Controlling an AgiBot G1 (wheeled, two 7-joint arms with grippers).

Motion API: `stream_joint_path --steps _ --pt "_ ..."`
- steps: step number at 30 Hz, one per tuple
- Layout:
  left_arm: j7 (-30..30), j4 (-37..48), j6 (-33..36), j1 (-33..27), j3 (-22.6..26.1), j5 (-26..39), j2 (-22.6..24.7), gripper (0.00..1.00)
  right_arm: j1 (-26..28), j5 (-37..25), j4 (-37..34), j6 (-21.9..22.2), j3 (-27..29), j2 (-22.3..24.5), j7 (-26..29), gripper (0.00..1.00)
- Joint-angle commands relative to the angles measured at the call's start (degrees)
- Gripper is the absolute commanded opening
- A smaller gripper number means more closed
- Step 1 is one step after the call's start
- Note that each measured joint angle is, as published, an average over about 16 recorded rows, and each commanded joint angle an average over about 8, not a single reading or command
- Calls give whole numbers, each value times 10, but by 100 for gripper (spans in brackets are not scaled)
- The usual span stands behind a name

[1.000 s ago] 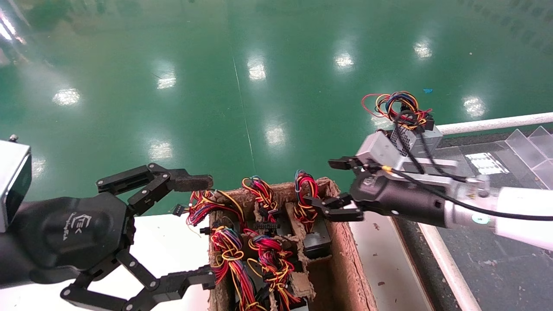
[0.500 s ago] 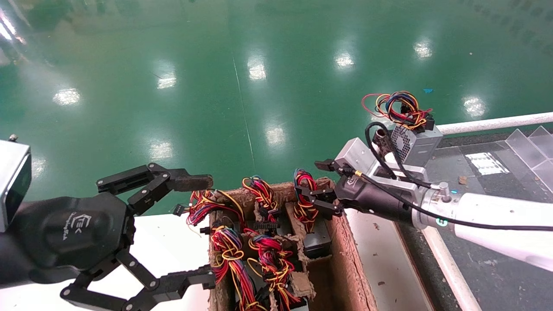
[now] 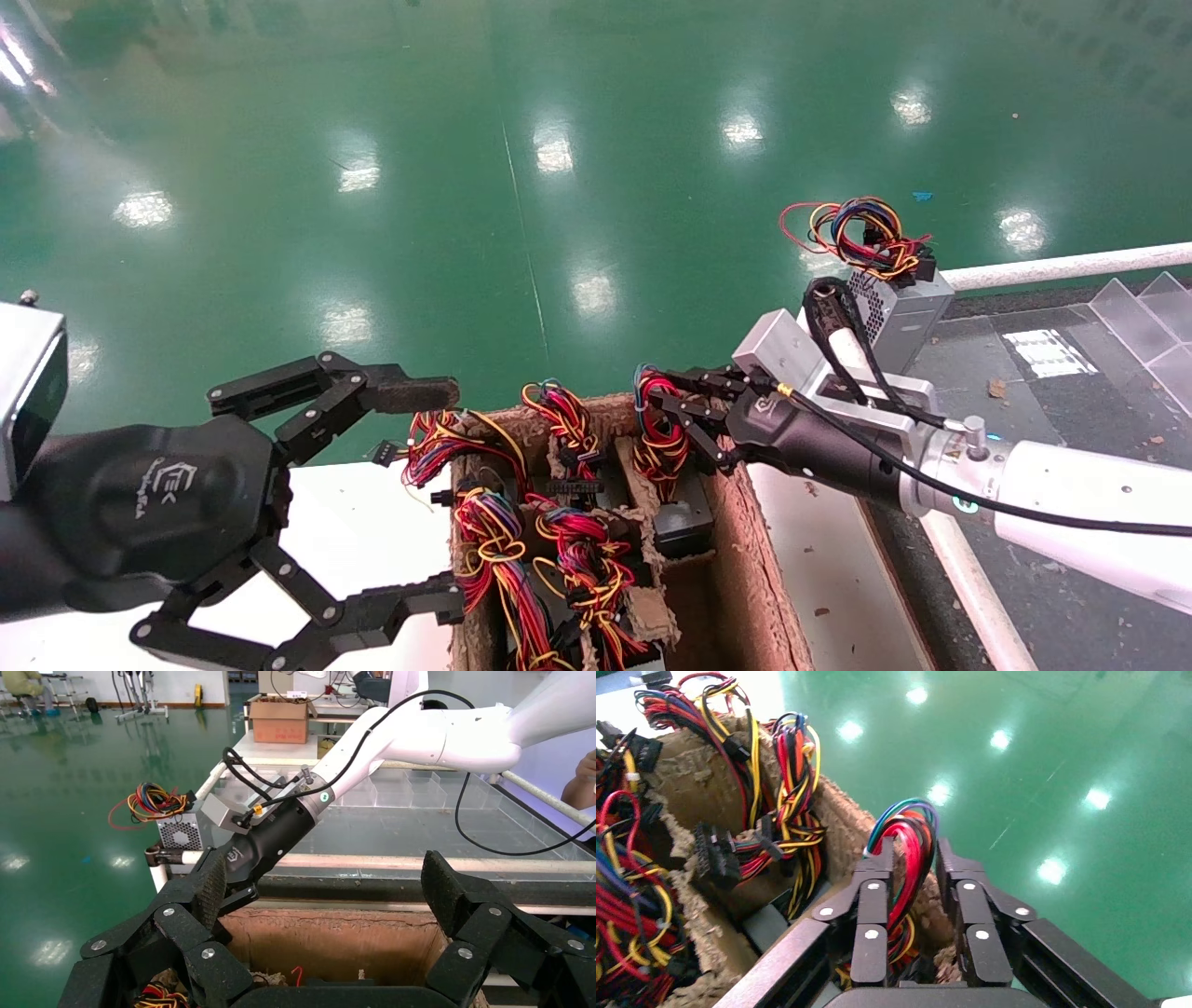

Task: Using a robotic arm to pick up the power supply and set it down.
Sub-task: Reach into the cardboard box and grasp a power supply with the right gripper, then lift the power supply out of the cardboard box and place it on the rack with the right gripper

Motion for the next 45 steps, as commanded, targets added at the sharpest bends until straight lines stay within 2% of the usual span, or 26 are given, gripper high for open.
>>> stream_joint_path --steps 1,10,21,31,35,41,45 --pt "0 0 0 0 0 0 0 100 -3 2 3 -1 1 2 0 0" --pt "0 0 0 0 0 0 0 100 -13 19 15 3 12 9 -8 0" --pt "0 0 0 0 0 0 0 100 -30 96 65 3 68 43 -43 0" --pt "0 0 0 0 1 0 0 100 -22 225 69 -41 163 92 -90 0" --pt "0 0 0 0 1 0 0 100 -13 269 69 -45 209 110 -111 0" --pt "0 0 0 0 1 0 0 100 2 307 64 -23 274 131 -146 0" --pt "0 0 0 0 1 -1 0 100 6 308 58 12 306 141 -168 0"
